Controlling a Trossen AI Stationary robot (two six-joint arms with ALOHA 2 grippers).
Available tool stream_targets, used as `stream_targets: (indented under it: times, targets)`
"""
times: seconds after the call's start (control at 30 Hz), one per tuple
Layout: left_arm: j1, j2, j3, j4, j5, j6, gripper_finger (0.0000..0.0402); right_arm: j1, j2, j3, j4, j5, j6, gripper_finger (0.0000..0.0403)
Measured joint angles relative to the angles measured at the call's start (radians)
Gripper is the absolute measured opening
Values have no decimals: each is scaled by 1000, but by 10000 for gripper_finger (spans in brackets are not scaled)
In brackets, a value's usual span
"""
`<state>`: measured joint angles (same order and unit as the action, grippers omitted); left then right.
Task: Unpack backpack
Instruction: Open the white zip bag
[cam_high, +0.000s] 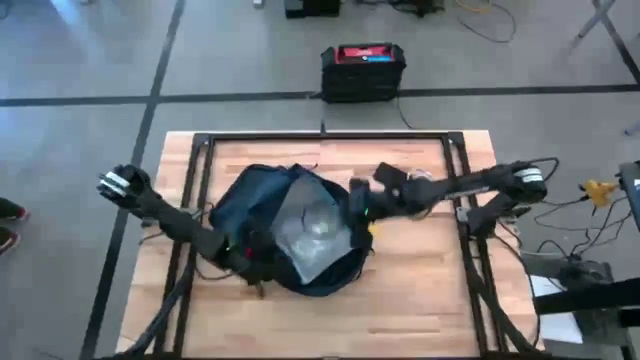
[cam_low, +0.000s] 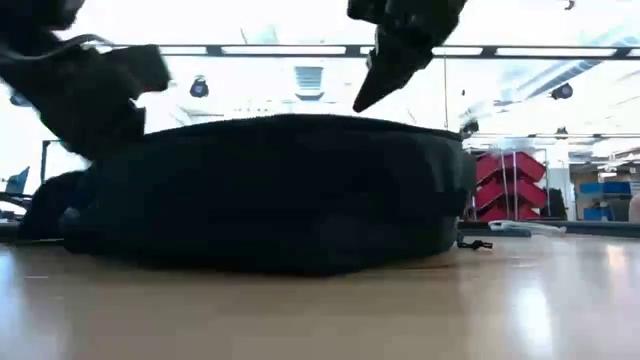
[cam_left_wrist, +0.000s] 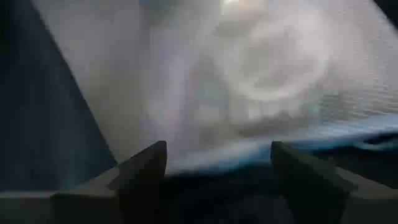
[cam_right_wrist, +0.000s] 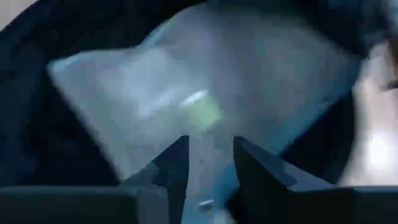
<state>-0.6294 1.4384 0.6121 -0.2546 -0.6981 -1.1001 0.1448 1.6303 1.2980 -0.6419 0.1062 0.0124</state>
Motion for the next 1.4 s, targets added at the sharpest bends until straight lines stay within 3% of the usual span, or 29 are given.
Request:
stream_targets:
  times: [0.1,0.2,0.27,0.5,0.63,0.7,0.8,1.0,1.2,1.4]
  targets:
    - [-120,7,20,120,-108,-13,273,64,68,73,-119,2,19,124]
    - [-218,37,73,180,-291,64,273,105,135,109,-134,13,-2,154]
    - [-252,55,110,171,-345,86,273,116,185,130,-126,15,-32,178]
    - [-254,106,163,123,-292,119,273,123,364,160,-112,24,-197,253]
    - [-248,141,157,67,-263,68,273,121,446,168,5,168,-168,268]
    - [-247,157,156,14,-239,19,273,124,467,178,41,252,-125,257]
    - [-247,175,156,-62,-224,-68,273,126,481,190,56,343,-81,208]
    - [-246,175,156,-180,-218,-135,273,119,456,212,71,365,-97,23]
    - [-246,111,155,-283,-204,-141,272,133,325,244,3,355,-92,3]
    - [-246,39,155,-327,-254,-95,272,145,91,272,-34,416,-100,1]
